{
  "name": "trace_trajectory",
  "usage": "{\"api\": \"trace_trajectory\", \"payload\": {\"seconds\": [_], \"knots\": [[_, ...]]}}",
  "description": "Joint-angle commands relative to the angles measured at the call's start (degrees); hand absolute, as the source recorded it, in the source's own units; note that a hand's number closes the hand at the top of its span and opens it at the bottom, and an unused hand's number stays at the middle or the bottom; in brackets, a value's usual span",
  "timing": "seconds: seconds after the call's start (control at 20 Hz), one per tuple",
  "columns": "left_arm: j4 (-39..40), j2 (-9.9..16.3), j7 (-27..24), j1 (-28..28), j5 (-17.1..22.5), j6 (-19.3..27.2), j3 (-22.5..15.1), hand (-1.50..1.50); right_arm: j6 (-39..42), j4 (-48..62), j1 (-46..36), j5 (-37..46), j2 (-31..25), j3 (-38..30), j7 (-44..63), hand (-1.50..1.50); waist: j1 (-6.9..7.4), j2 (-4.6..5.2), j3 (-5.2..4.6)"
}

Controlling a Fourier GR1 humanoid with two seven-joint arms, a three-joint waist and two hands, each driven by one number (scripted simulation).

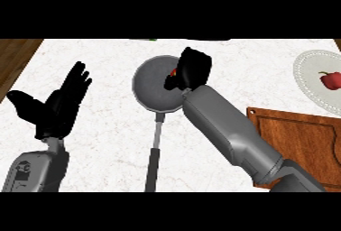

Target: Pick the tomato from the cutting board and place it in the pan

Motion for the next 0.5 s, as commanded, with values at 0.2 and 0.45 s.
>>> {"api": "trace_trajectory", "payload": {"seconds": [0.2, 0.45], "knots": [[0.54, -0.41, 0.50, -1.32, -0.62, 0.70, -0.08, 0.00, -8.15, 5.69, 4.43, -11.89, 0.20, -1.73, -5.97, -1.50, 0.04, 0.16, 0.06], [1.24, 0.21, -1.35, 0.91, 0.42, -0.56, 1.28, 0.00, -18.86, 3.33, 5.74, -13.92, 0.20, -2.37, -12.11, -1.50, -0.90, -0.07, 0.07]]}}
